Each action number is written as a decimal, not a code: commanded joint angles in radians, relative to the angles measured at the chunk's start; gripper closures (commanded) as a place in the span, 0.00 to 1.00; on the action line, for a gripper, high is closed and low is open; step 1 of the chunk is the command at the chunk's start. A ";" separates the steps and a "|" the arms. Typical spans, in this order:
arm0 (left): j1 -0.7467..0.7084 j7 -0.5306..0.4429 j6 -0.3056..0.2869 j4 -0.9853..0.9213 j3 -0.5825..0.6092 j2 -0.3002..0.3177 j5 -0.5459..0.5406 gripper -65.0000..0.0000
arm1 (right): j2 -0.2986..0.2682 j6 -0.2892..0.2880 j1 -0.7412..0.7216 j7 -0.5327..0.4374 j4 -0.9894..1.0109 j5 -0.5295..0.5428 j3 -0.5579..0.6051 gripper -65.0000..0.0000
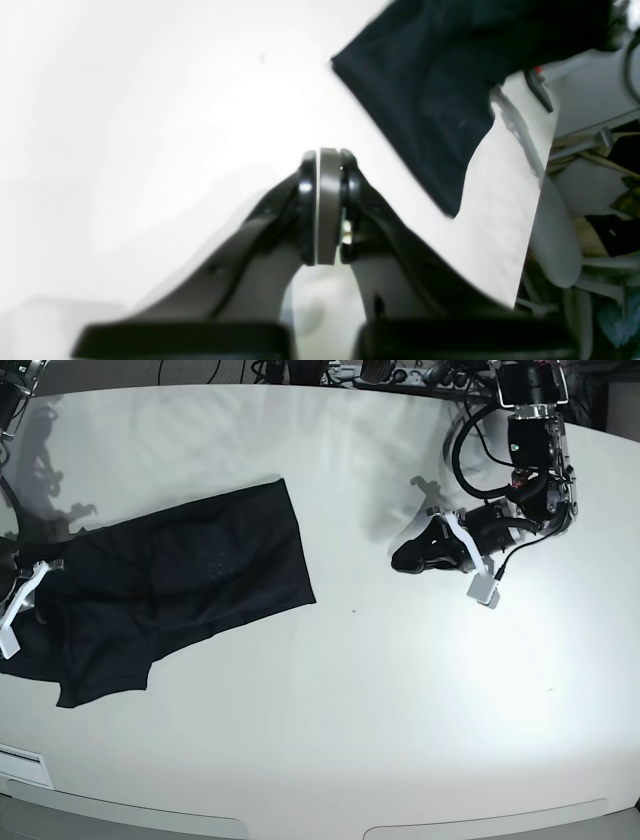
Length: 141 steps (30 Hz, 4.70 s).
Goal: Fold the T-shirt properly
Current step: 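Fold the strip end held by the right gripper toward the middle, then press and tuck the folded bundle with the right gripper, then grasp the bundle with both grippers and square its edges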
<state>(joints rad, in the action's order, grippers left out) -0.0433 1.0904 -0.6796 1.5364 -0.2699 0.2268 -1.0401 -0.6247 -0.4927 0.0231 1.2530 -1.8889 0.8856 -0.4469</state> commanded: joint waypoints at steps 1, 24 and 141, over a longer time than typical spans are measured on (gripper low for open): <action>0.006 -0.033 0.000 0.016 -0.005 0.009 -0.003 1.00 | -0.015 0.003 -0.007 -0.023 -0.058 0.011 -0.010 1.00; -0.047 -0.047 -0.002 0.014 0.126 0.009 0.040 1.00 | 0.472 -0.133 0.103 -0.028 -0.235 0.198 0.051 1.00; 0.335 -0.359 -0.019 -0.212 0.518 0.089 0.489 1.00 | 0.151 -0.205 -0.021 -0.394 0.312 -0.101 0.536 1.00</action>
<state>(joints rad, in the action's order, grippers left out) 0.2775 0.7227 -0.7139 1.3182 0.2504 0.3080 -0.5636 -0.4595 -0.6930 0.0116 0.8604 -1.5639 0.7792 0.0940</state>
